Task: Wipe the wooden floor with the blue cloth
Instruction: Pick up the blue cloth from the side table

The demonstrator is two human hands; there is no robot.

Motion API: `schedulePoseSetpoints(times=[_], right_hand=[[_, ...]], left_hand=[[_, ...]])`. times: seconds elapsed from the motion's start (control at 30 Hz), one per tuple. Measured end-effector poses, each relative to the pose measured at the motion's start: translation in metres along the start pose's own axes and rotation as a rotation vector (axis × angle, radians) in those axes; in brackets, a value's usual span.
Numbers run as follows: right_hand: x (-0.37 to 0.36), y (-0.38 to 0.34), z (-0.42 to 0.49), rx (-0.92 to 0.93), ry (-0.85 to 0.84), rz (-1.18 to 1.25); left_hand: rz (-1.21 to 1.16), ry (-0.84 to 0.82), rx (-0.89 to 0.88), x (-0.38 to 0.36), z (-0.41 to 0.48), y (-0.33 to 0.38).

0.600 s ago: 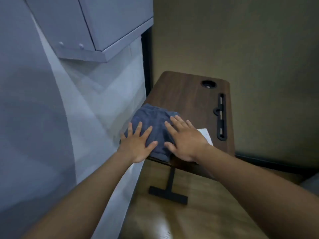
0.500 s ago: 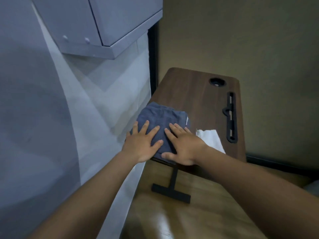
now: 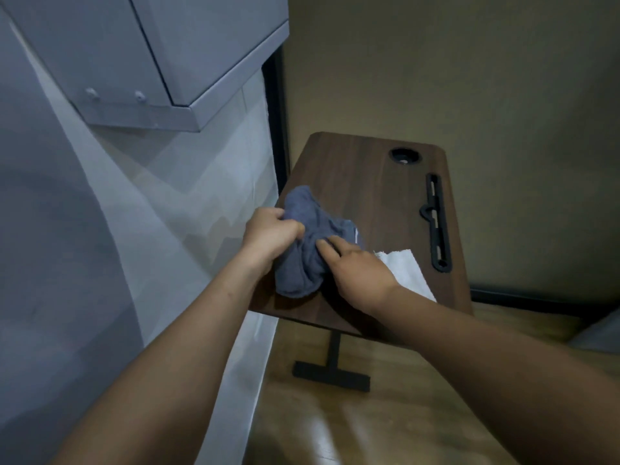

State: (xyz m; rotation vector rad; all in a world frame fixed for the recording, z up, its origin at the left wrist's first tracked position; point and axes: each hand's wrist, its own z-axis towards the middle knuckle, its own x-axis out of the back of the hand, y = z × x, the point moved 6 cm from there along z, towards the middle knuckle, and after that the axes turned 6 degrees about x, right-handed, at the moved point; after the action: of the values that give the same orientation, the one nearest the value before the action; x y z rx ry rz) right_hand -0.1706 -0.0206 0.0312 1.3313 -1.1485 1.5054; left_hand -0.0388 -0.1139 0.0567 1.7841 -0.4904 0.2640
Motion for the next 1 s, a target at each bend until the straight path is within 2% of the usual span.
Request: schedulePoseSetpoints(times=[0.07,0.13,0.23,0.37,0.43,0.5,0.57,0.73,0.83,1.0], right_hand=[[0.029,0.009,-0.011,-0.047,0.126,0.024],[0.061,0.022,-0.031,-0.112,0.275,-0.004],[0.109,0.049,-0.086,-0.236,0.443,-0.066],[0.136,0.09,-0.198,-0.457,0.435,-0.154],[0.139,0.106,-0.271,-0.591,0.414,-0.193],[0.138,0.111,-0.351,-0.713,0.421,-0.218],[0.132,0.106,-0.432,-0.81,0.428,-0.232],[0.1,0.072,-0.638,-1.064,0.31,-0.242],[0.073,0.033,-0.757,-1.254,0.274,-0.224],[0.015,-0.067,-0.911,-1.547,0.247,-0.148]], left_hand=[[-0.033,-0.012,-0.2,-0.008,-0.019,0.046],[-0.08,-0.11,-0.361,-0.025,-0.042,0.094],[-0.159,-0.311,-0.468,-0.074,-0.08,0.149],[-0.144,-0.51,-0.599,-0.171,-0.154,0.19],[-0.145,-0.669,-0.616,-0.23,-0.205,0.195],[-0.103,-0.823,-0.631,-0.286,-0.266,0.189],[-0.016,-0.904,-0.724,-0.335,-0.334,0.179],[0.336,-0.987,-1.151,-0.433,-0.53,0.129],[0.412,-1.112,-1.382,-0.473,-0.64,0.082],[0.616,-1.396,-1.542,-0.521,-0.809,-0.019]])
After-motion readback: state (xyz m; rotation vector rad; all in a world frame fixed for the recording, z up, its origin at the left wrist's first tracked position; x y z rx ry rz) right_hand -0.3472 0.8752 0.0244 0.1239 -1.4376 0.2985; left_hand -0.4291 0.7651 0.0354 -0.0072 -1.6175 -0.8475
